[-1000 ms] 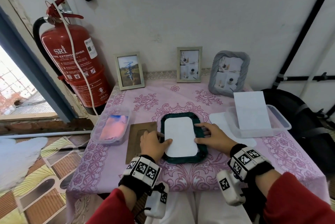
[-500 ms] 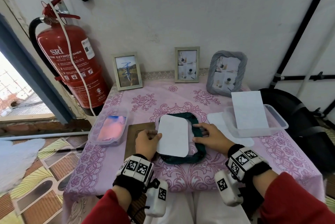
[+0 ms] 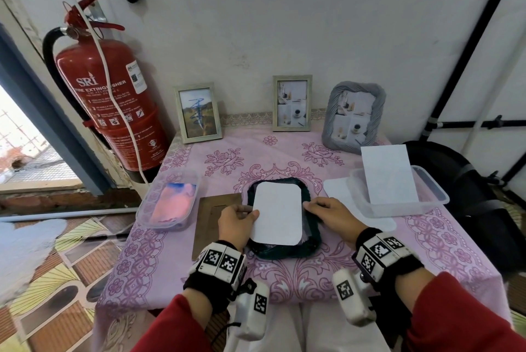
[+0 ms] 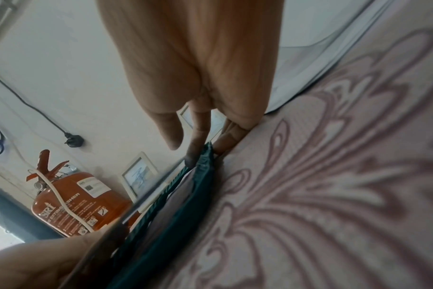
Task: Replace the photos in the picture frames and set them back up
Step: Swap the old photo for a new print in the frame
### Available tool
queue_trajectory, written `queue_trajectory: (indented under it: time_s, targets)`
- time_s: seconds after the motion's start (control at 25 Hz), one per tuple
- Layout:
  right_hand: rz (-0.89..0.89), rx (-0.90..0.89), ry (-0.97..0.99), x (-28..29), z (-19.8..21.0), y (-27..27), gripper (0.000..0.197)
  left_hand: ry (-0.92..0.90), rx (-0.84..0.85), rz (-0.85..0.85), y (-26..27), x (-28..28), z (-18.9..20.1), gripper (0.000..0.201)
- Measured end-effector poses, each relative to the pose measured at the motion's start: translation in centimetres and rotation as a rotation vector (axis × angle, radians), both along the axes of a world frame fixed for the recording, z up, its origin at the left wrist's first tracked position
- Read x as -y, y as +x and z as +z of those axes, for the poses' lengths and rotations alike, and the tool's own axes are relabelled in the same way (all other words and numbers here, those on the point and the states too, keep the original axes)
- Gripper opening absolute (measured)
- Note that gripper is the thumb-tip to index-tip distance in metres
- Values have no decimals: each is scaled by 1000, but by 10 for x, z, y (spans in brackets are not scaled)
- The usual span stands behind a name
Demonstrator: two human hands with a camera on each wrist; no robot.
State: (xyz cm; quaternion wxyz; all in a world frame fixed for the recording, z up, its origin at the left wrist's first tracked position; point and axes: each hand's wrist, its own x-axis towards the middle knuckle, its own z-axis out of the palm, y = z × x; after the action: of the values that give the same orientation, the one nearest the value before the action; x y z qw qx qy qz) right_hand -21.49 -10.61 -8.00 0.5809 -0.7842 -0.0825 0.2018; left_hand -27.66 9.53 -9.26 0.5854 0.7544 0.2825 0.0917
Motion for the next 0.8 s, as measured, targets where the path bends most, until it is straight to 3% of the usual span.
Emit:
queue_trajectory:
  time_s: [0.08,0.2,0.44,0.64,0.8]
  targets:
    - [-23,-5,-38,-1,0,1,14,24,2,-1,0,0,1,22]
    - [-71,6,-113,-5,-3,6,23,74,33,32,-5,-5,7,22]
    - [-130,292,-366,-6,0,6,27,104,136,159,-13,-33,26,22]
    - [-191,24,-55,-3,4,4,13,143,156,259,-14,-54,36,24]
    - [-241,-48,71,-6,4,-1,15,129,197,337,-14,-61,37,23]
